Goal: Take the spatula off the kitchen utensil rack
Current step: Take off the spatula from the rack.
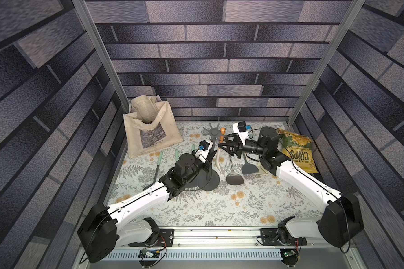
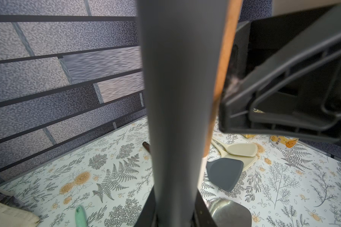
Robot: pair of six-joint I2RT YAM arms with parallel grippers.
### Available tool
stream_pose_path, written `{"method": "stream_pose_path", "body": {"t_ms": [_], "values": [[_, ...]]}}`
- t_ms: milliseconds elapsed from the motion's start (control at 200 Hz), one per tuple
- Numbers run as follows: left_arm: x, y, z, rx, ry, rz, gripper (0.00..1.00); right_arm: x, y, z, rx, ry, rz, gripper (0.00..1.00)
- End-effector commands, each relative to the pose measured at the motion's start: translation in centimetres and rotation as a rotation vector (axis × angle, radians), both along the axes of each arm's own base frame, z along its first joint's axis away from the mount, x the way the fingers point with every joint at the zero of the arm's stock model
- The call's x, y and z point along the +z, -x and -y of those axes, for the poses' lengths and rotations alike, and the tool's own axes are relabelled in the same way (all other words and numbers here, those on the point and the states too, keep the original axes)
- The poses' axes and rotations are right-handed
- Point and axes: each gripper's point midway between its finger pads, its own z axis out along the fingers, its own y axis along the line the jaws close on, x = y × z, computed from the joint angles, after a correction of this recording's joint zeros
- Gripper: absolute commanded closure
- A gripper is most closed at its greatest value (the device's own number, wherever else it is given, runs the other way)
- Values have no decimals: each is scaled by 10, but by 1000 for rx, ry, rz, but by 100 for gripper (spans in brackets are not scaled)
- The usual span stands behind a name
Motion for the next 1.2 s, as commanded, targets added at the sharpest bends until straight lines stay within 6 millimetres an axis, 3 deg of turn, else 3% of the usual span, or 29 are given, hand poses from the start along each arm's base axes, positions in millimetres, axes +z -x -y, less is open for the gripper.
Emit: {"method": "stream_pose_path", "body": {"t_ms": [0,90,316,531,957,1197], "values": [[-40,2,-4,-1,-98,-98,85,20,5,-8,33,-13,51,55],[-40,2,-4,0,-97,-99,85,18,8,-11,44,6,49,58],[-40,2,-5,2,-97,-101,85,14,12,-12,41,38,42,82],[-42,1,-9,16,-103,-101,85,9,13,-5,-3,78,50,98],[-45,1,-15,32,-106,-104,85,19,10,17,-160,121,120,100],[-44,3,-21,44,-102,-98,85,18,-7,28,-279,149,116,100]]}}
